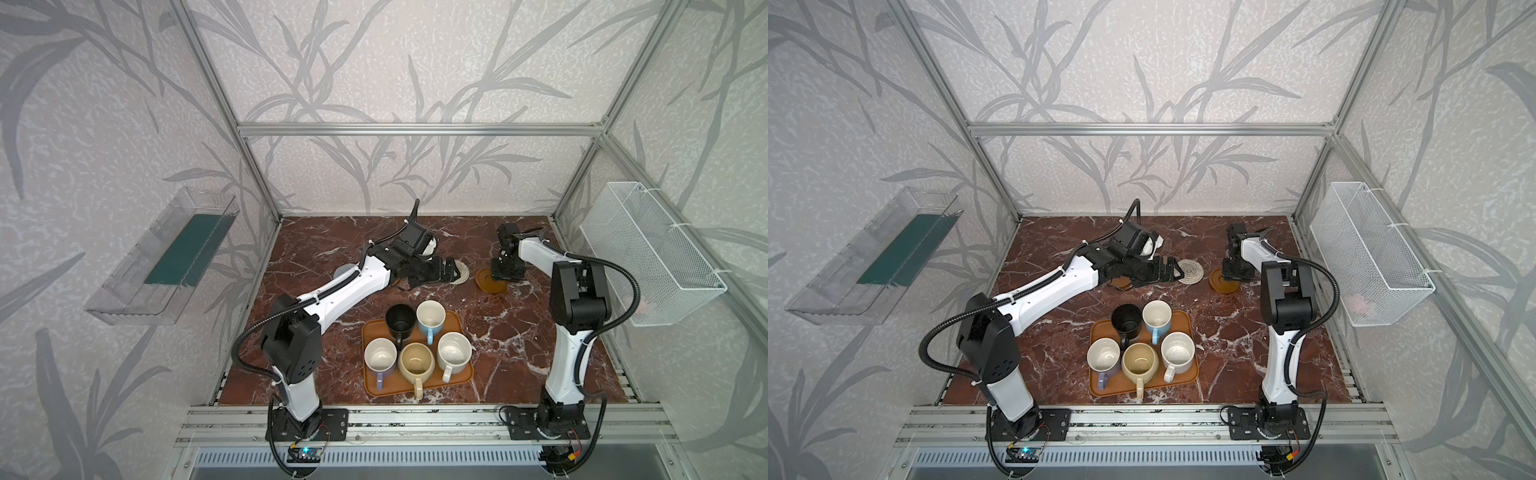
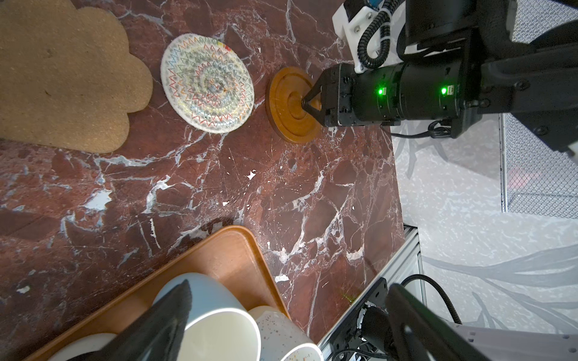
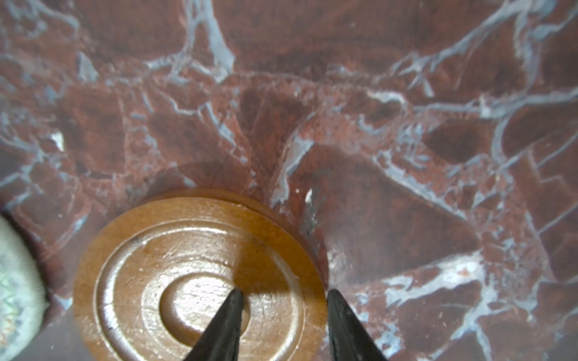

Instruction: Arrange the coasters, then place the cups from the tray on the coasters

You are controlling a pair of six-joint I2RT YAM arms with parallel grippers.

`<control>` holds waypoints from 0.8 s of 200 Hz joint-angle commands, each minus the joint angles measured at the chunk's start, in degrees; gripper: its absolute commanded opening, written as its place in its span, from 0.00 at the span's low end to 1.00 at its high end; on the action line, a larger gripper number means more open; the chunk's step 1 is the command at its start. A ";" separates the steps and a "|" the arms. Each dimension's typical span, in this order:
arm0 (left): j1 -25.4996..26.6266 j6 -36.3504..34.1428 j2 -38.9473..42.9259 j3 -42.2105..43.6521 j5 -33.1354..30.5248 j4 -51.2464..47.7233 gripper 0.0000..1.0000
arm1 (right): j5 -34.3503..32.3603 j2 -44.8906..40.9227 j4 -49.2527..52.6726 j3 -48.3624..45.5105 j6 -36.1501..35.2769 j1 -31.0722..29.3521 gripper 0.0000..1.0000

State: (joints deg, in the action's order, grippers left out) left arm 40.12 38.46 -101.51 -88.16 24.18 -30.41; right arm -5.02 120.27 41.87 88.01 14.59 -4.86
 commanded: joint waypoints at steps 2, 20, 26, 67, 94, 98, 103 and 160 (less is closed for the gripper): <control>-0.28 -1.02 -0.61 -2.19 -0.21 -1.22 0.99 | -1.35 3.47 2.13 2.23 -1.07 0.29 0.44; -0.27 -0.93 -0.70 -2.19 -0.28 -1.22 0.99 | -1.62 4.60 2.48 3.62 -1.54 0.29 0.44; -0.26 -0.82 -0.64 -2.19 -0.28 -1.23 0.99 | -1.82 4.98 2.78 4.05 -1.65 0.29 0.44; -0.25 -0.82 -0.46 -2.02 -0.42 -1.22 0.99 | -2.30 6.41 3.39 6.12 -1.74 0.47 0.45; -0.24 -0.59 -0.20 -1.61 -0.80 -1.14 0.99 | -1.89 7.38 3.61 7.81 -1.64 0.47 0.45; -0.30 -0.54 -0.18 -1.50 -0.81 -1.06 0.99 | -1.84 7.57 3.88 8.22 -1.67 0.45 0.45; -0.30 -0.53 -0.15 -1.48 -0.81 -1.07 0.99 | -1.88 7.77 3.94 8.60 -1.59 0.47 0.45; -0.29 -0.40 0.26 -0.93 -1.42 -1.43 0.99 | -1.40 9.06 3.90 11.78 -2.09 0.47 0.44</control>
State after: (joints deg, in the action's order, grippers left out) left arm 40.07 38.41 -101.82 -88.16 23.79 -31.09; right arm -5.56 126.23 46.11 97.80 13.23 -4.75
